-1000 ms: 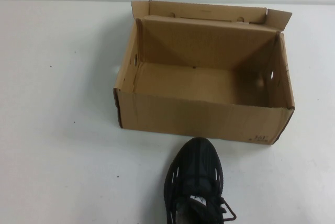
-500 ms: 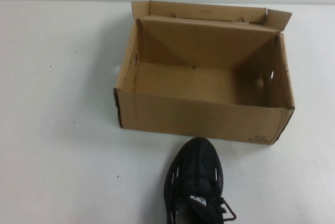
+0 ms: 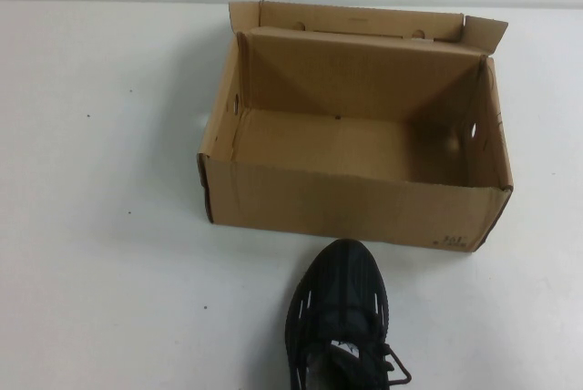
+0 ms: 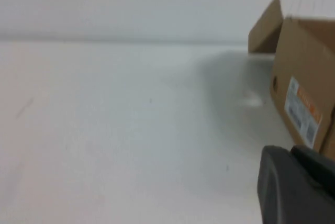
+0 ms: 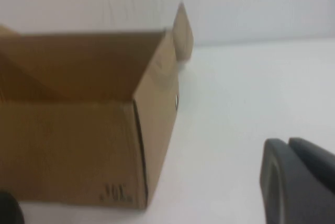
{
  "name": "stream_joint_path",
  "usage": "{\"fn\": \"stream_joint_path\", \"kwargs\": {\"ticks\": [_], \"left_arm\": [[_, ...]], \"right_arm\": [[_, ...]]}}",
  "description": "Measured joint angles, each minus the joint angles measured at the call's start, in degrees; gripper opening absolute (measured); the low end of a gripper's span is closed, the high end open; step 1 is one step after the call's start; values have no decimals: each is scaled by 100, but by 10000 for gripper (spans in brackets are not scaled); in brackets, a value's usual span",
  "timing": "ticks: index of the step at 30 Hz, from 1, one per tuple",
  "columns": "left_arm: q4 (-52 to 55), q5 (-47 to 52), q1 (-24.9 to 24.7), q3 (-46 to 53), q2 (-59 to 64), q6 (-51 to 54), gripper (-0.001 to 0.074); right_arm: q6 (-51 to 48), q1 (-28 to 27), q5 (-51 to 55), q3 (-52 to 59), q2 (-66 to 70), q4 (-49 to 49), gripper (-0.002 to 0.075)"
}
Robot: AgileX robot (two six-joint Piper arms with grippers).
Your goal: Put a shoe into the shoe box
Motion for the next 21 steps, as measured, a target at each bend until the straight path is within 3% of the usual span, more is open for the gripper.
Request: {"fn": "stream_joint_path", "kwargs": {"ticks": [10, 21], "left_arm": [[0, -2677, 0, 0, 0, -283, 0], [0, -3213, 0, 0, 0, -296, 0]], "right_arm": [[0, 0, -2526, 0, 0, 0, -17], [0, 0, -2751, 0, 0, 0, -17]]}}
